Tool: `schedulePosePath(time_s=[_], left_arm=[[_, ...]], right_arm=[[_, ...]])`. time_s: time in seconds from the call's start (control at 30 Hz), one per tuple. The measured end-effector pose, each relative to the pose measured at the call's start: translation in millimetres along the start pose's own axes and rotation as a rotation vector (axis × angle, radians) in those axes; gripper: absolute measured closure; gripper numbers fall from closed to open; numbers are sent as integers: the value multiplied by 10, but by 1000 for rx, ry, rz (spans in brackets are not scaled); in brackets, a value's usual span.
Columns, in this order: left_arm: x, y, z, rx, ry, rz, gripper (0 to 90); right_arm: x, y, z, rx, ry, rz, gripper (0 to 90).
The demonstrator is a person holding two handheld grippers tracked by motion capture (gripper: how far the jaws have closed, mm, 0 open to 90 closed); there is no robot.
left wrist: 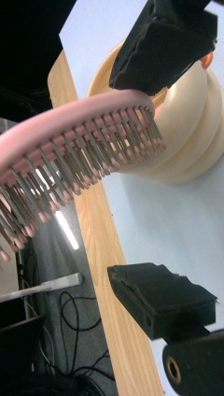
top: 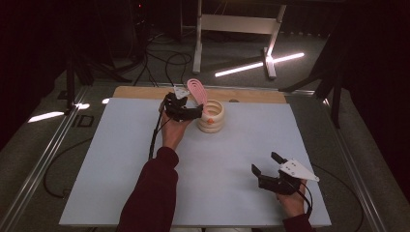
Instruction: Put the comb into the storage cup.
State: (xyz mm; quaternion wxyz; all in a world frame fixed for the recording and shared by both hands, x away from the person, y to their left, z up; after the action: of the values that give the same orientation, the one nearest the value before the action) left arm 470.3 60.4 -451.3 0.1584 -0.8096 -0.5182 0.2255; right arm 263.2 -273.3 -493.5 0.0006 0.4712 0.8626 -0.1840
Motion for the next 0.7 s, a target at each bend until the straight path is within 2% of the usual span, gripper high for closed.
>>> schedulePosePath(time_s=[0.43, 0.7], left_arm=[[46, -102, 16, 15, 10, 39, 15], [52, -224, -4, 7, 52, 50, 1]], right_arm=[[6, 7, 1, 3, -2, -2, 122], [15, 11, -2, 4, -3, -3, 122]])
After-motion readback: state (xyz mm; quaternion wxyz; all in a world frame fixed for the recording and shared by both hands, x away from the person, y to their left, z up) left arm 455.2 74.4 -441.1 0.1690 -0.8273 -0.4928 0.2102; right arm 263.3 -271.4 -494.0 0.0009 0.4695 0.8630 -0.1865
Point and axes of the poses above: each handheld gripper's, and its own axes: y roughly forward along the jaws, z roughly out of its underside, x roughly to its left, the point moved 1 cm from there along y, roughly forward along the jaws, and after that the axes turned 10 degrees about -y, right-handed, at the moved point
